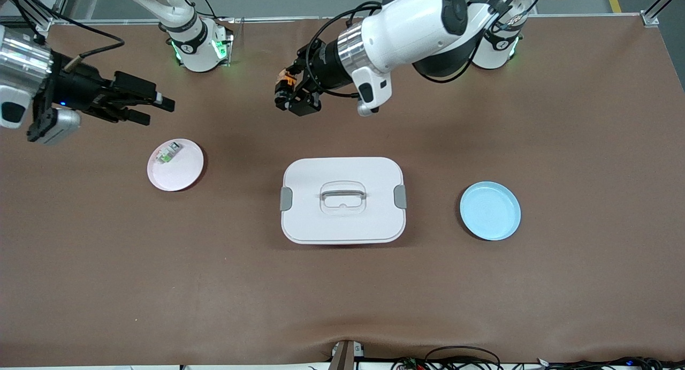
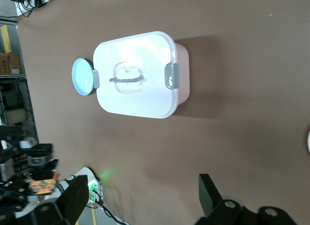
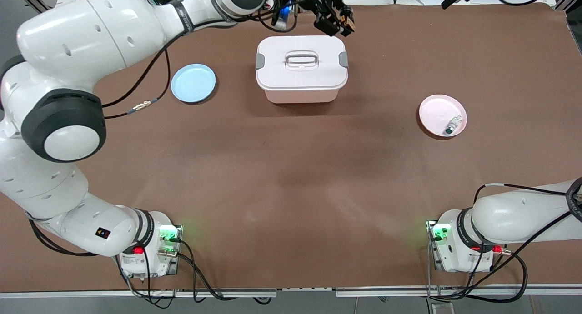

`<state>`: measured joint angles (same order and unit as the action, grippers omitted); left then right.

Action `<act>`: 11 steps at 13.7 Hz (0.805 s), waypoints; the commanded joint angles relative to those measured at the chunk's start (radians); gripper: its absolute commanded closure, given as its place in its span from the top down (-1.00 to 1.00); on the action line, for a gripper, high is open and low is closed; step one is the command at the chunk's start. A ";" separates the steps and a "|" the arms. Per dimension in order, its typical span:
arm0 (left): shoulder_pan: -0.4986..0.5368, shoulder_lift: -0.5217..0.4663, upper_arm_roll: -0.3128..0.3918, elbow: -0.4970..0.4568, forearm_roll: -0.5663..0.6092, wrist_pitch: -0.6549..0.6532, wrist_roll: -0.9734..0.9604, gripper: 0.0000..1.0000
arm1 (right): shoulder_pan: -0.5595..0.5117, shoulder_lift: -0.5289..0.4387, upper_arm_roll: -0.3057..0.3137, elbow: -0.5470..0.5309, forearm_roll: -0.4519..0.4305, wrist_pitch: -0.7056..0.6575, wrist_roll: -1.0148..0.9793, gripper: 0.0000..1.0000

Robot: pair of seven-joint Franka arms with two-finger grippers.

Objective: Transfer orange switch to right arm and place
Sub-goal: 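Grasp the switch with the right gripper while the left gripper holds it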

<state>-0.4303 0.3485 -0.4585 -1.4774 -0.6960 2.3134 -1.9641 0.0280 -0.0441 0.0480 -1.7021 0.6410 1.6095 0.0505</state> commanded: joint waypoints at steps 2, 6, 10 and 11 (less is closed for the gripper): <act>-0.048 0.035 0.011 0.023 -0.004 0.050 -0.012 -0.63 | 0.091 -0.097 0.004 -0.142 0.032 0.117 0.106 1.00; -0.062 0.050 0.011 0.022 0.023 0.080 -0.013 -0.64 | 0.205 -0.091 0.006 -0.157 0.032 0.229 0.213 1.00; -0.062 0.050 0.009 0.022 0.024 0.080 -0.013 -0.63 | 0.263 -0.105 0.018 -0.243 0.032 0.332 0.242 1.00; -0.062 0.049 0.009 0.022 0.024 0.080 -0.013 -0.64 | 0.292 -0.102 0.018 -0.249 0.032 0.358 0.277 1.00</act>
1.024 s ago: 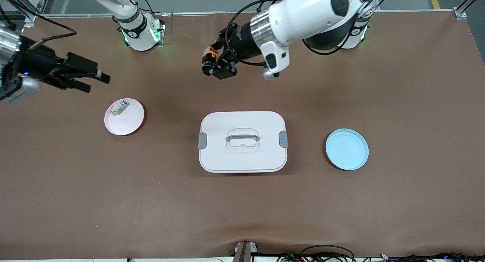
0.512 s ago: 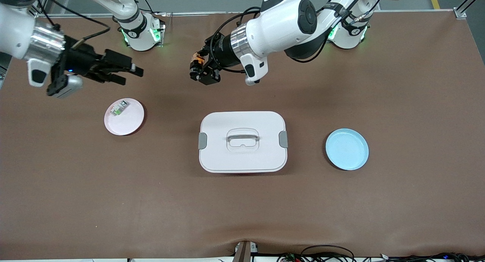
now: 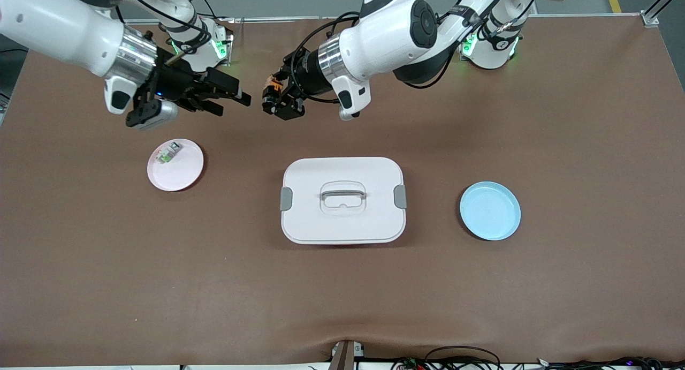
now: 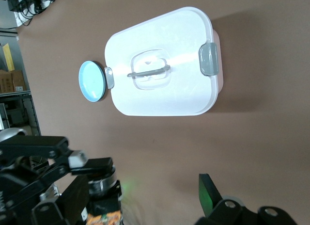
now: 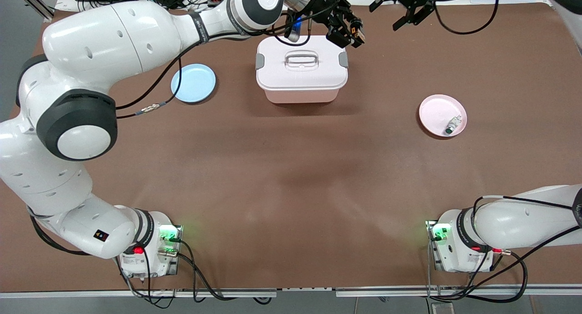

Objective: Transfer orange switch to right arm and place
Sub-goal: 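Grasp the switch with the right gripper while the left gripper holds it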

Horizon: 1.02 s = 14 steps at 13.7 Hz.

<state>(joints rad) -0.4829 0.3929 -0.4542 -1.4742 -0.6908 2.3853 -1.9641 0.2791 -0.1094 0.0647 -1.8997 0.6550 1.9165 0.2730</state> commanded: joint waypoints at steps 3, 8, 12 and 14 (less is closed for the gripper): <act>-0.009 0.004 0.005 0.018 0.019 0.008 -0.013 -0.64 | 0.075 -0.032 0.003 -0.045 0.025 0.072 0.123 1.00; -0.009 0.006 0.005 0.018 0.019 0.008 -0.012 -0.63 | 0.104 -0.032 0.003 -0.056 0.043 0.090 0.134 1.00; -0.009 0.006 0.005 0.018 0.019 0.008 -0.012 -0.63 | 0.115 -0.038 0.004 -0.073 0.043 0.087 0.134 1.00; -0.009 0.006 0.005 0.018 0.019 0.008 -0.012 -0.63 | 0.115 -0.038 0.004 -0.076 0.041 0.087 0.130 0.82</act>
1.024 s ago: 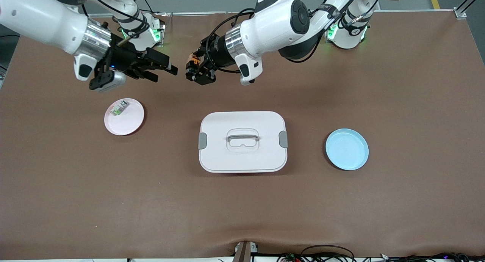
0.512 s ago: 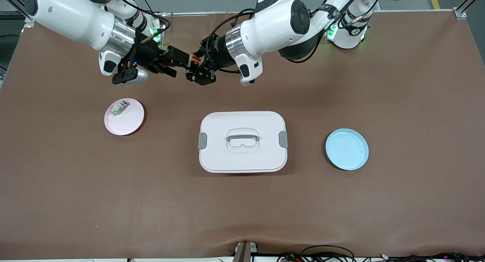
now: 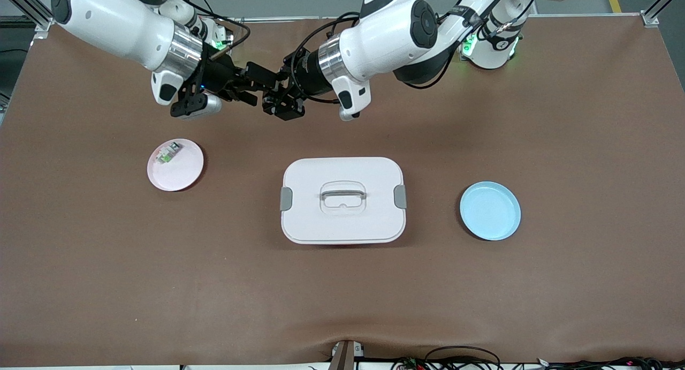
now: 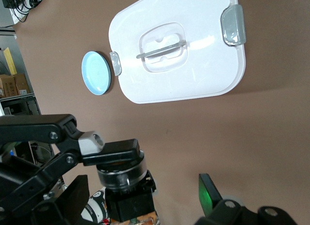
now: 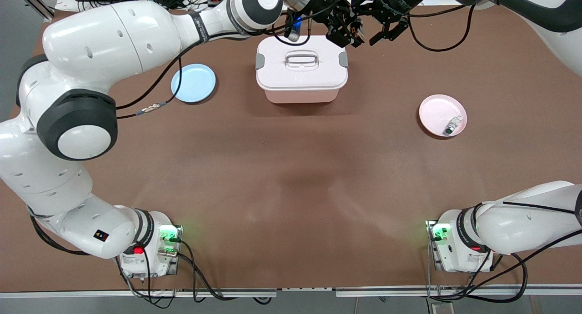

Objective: Transfer orange switch to right arm and place
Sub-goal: 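Grasp the switch with the right gripper while the left gripper holds it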

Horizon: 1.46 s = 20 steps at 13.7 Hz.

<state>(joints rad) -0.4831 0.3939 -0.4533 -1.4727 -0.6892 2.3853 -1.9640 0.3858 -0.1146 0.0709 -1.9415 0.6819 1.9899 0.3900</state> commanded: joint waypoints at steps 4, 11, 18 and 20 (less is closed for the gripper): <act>-0.009 0.005 0.004 0.017 0.017 0.008 -0.010 -0.63 | 0.008 -0.034 0.001 -0.033 0.007 0.009 0.013 -1.00; -0.005 0.000 0.004 0.017 0.017 0.008 0.004 0.24 | 0.008 -0.034 0.001 -0.030 0.002 0.003 0.012 -1.00; 0.009 -0.013 0.005 0.017 0.025 0.005 0.005 1.00 | -0.001 -0.028 -0.003 -0.008 -0.134 -0.075 -0.208 -1.00; 0.014 -0.029 0.005 0.015 0.133 -0.003 0.042 1.00 | -0.051 -0.028 -0.013 -0.008 -0.188 -0.140 -0.440 -1.00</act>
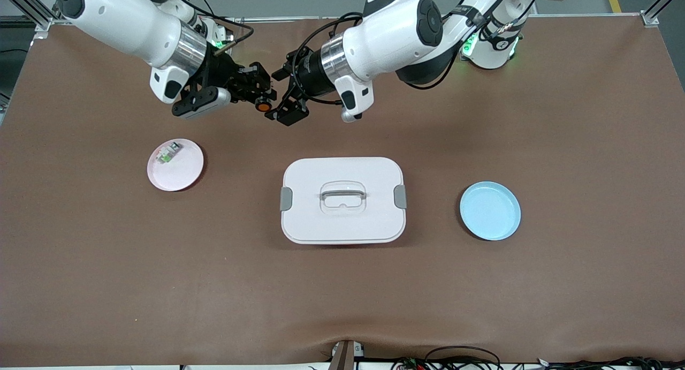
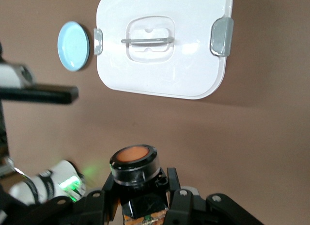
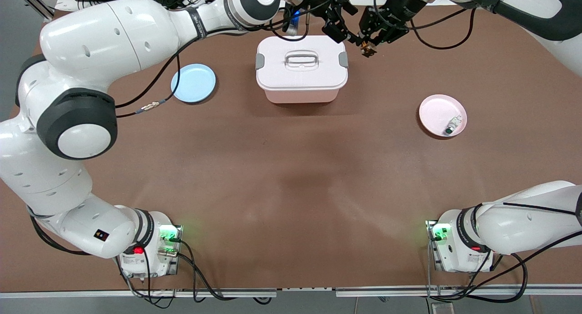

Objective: Transfer orange switch to right arm and place
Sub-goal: 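Carry the switch with the right gripper while the left gripper withdraws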

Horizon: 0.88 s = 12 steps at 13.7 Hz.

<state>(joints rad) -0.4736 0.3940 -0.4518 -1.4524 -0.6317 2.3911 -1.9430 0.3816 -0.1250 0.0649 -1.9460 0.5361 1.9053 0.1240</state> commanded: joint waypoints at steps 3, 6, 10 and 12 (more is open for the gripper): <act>0.030 -0.055 0.001 -0.011 0.304 -0.106 0.099 1.00 | -0.131 -0.018 -0.007 -0.013 -0.189 -0.132 -0.614 -1.00; 0.076 -0.095 0.001 -0.011 0.421 -0.301 0.256 1.00 | -0.145 -0.021 -0.007 -0.016 -0.378 -0.166 -0.763 -1.00; 0.237 -0.174 -0.002 -0.006 0.423 -0.576 0.591 1.00 | -0.147 -0.024 -0.007 -0.043 -0.514 -0.158 -0.917 -1.00; 0.355 -0.231 -0.002 -0.008 0.406 -0.712 0.767 1.00 | -0.162 -0.041 -0.008 -0.088 -0.539 -0.117 -0.974 -1.00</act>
<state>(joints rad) -0.2121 0.2307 -0.4478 -1.4464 -0.2236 1.7882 -1.3137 0.2394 -0.1257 0.0493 -1.9747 0.0324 1.7484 -0.7868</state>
